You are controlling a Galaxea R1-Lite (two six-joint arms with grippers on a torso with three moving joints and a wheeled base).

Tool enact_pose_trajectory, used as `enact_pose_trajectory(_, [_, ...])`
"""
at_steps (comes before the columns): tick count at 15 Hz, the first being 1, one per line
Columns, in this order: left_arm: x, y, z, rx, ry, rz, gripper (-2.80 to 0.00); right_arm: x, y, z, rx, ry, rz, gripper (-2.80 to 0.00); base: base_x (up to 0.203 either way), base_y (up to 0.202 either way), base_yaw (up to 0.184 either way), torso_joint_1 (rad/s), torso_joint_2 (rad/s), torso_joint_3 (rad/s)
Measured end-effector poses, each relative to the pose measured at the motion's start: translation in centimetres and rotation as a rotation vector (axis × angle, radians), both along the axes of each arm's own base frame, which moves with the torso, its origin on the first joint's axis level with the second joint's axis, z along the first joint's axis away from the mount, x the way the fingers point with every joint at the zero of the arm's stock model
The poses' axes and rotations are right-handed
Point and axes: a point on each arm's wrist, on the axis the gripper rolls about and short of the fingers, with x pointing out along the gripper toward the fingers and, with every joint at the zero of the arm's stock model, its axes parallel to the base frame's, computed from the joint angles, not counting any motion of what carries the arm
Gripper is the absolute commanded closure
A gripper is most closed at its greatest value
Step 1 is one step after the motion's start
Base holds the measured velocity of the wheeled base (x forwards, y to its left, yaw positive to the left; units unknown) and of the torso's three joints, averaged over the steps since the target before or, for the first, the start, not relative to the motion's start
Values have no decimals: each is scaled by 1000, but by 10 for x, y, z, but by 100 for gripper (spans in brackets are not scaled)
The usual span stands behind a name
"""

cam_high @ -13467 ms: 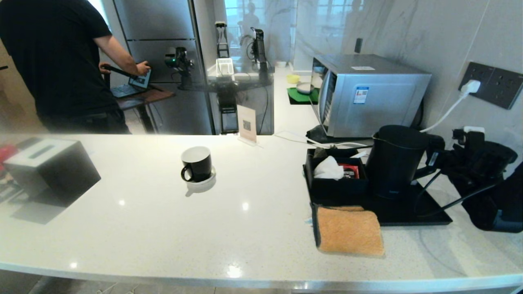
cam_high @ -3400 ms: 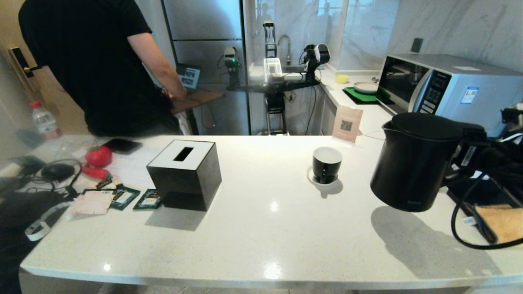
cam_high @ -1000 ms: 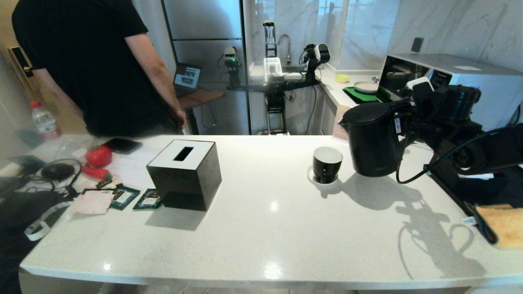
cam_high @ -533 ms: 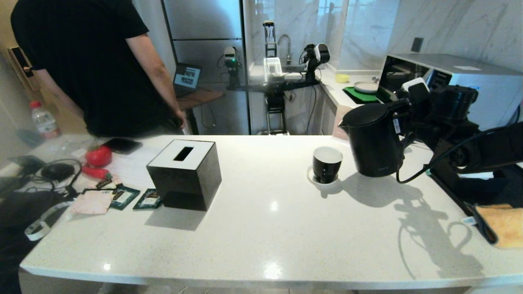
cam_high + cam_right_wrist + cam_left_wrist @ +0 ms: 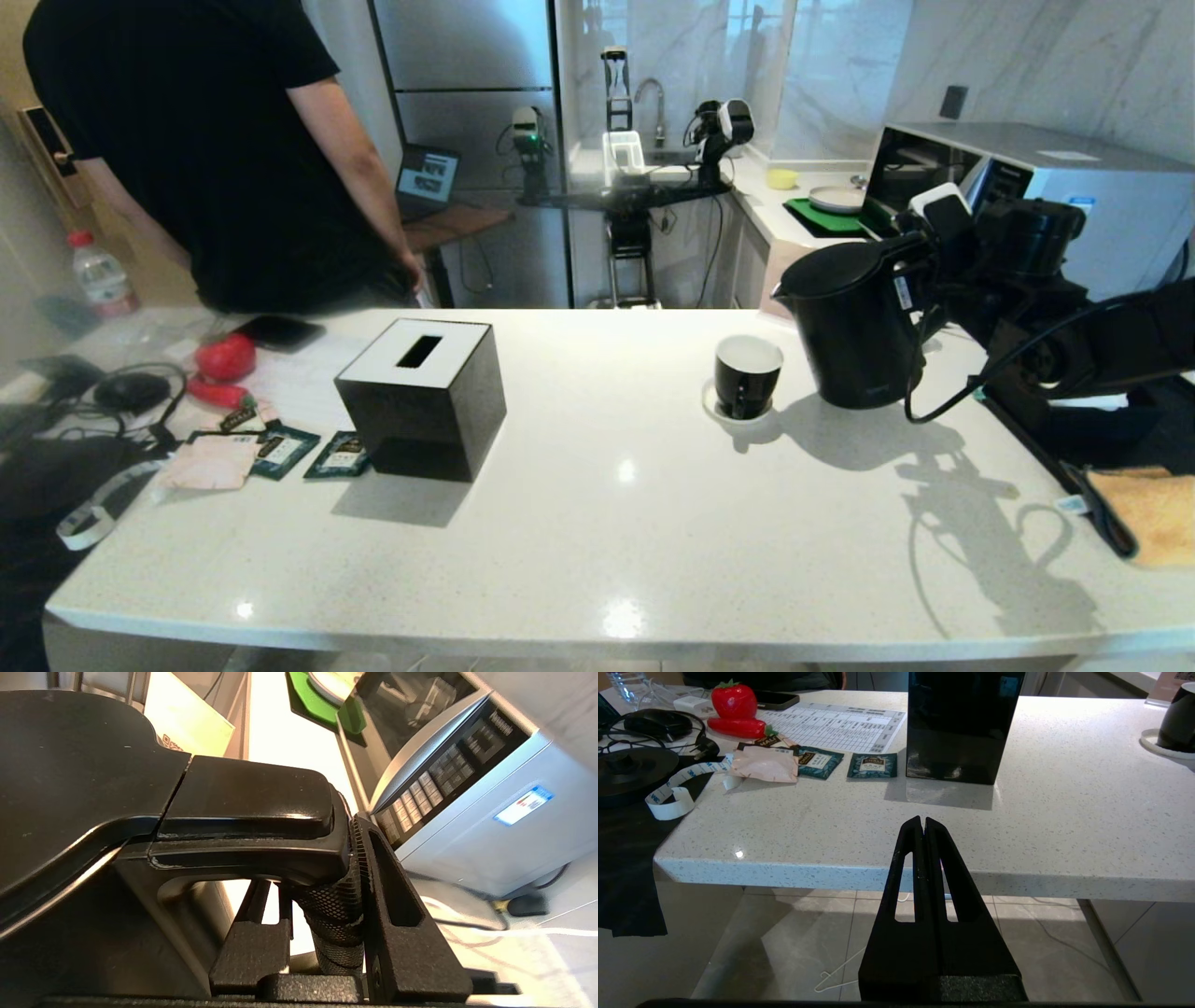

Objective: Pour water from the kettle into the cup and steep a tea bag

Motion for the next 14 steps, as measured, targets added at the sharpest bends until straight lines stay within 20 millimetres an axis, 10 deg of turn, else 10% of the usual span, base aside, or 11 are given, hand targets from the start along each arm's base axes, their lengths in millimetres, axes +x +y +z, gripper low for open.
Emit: enact_pose_trajectory(14, [0, 0, 0, 0, 0, 0, 0, -1, 19, 4, -198, -4, 39, 0, 0, 0, 0, 0, 0, 0])
